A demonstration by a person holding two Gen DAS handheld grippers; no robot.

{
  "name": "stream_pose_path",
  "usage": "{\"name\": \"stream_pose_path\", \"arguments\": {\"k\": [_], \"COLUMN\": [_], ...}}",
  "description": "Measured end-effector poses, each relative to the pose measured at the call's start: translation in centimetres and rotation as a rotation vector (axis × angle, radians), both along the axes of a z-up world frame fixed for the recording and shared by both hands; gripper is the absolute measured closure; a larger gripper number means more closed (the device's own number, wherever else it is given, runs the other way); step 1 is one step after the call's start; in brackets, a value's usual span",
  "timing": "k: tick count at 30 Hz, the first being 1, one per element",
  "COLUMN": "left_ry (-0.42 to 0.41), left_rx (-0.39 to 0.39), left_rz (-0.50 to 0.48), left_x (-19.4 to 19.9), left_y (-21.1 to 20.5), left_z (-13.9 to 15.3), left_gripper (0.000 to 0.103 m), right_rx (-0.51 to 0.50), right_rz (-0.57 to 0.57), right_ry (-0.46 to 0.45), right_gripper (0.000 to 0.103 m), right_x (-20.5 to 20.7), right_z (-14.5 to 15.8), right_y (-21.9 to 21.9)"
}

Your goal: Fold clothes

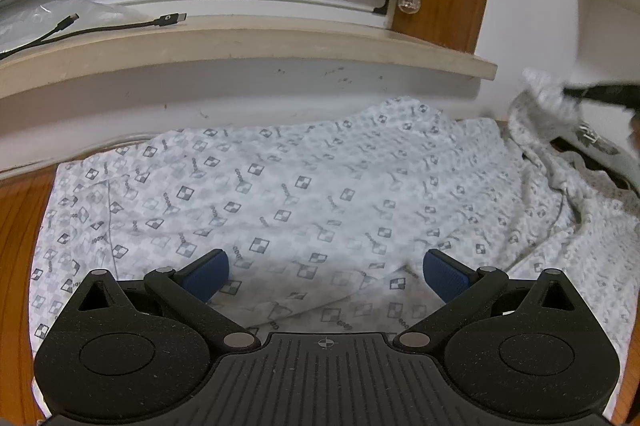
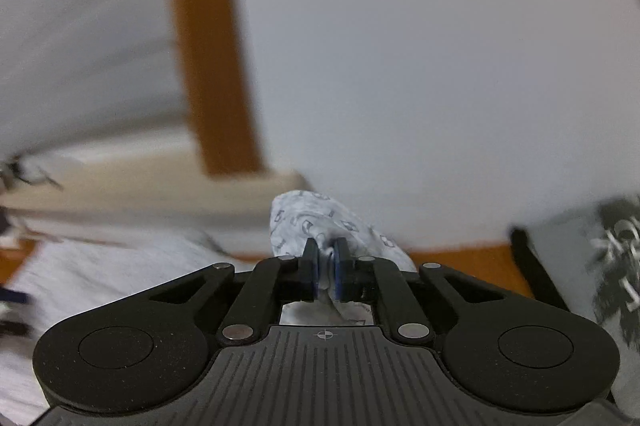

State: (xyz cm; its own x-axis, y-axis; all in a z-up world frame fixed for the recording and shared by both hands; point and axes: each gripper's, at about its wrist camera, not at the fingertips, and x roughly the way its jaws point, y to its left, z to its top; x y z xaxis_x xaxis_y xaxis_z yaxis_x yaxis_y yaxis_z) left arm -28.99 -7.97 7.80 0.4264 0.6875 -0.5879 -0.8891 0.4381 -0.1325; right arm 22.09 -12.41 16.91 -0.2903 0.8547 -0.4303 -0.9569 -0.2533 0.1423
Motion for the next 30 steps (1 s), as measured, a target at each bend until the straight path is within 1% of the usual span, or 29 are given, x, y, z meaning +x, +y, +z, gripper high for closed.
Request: {"name": "stream_pose_path", "arguments": {"k": [4,10,11,12,13,14,15,19,21,23,25,27,30], "left_ry": [-0.001,-0.008,-0.010,-0.011,-0.012,-0.013,-0.015,-0.019,-0.013,-0.008,-0.003,0.005,0.029], "left_rx": [-0.003,-0.004,-0.004,-0.004,-0.004,-0.004,-0.004,-0.005,-0.004,-0.003,0.001,0.003,0.056], "left_rz": [0.006,0.009,0.010,0.011,0.011,0.012,0.012,0.014,0.014,0.016,0.025,0.033,0.041], "left_x": [0.0,-0.1,-0.1,-0.1,-0.2,-0.2,-0.2,-0.2,-0.1,0.0,0.1,0.3,1.2], "left_y": [0.1,0.1,0.1,0.1,0.0,0.0,0.0,-0.1,-0.1,-0.2,-0.2,-0.2,-0.5], "left_z": [0.0,0.0,0.0,0.0,0.0,0.0,0.0,0.1,0.1,0.1,0.1,0.2,0.9], "left_gripper": [0.000,0.000,0.000,0.000,0.000,0.000,0.000,0.000,0.000,0.000,0.000,0.000,0.000], "right_rx": [0.079,0.080,0.070,0.056,0.048,0.040,0.039,0.030,0.026,0.025,0.009,-0.020,-0.049], "right_rz": [0.094,0.291,0.304,0.315,0.316,0.317,0.312,0.266,0.235,0.195,0.156,0.116,0.054], "right_ry": [0.058,0.105,0.091,0.080,0.082,0.084,0.083,0.048,0.029,-0.002,-0.021,-0.040,-0.120], "right_gripper": [0.095,0.095,0.094,0.092,0.085,0.074,0.070,0.067,0.062,0.056,0.054,0.054,0.053], "right_x": [-1.9,-9.1,-9.9,-10.6,-10.8,-11.0,-10.9,-9.6,-8.2,-6.7,-5.0,-3.2,-1.2], "right_z": [4.0,6.1,6.1,5.8,5.6,5.3,5.0,3.7,2.9,1.6,-0.2,-2.0,-4.9], "right_y": [-3.0,-5.1,-5.0,-4.8,-4.6,-4.5,-4.5,-4.2,-4.1,-4.1,-4.0,-3.8,-4.3]}}
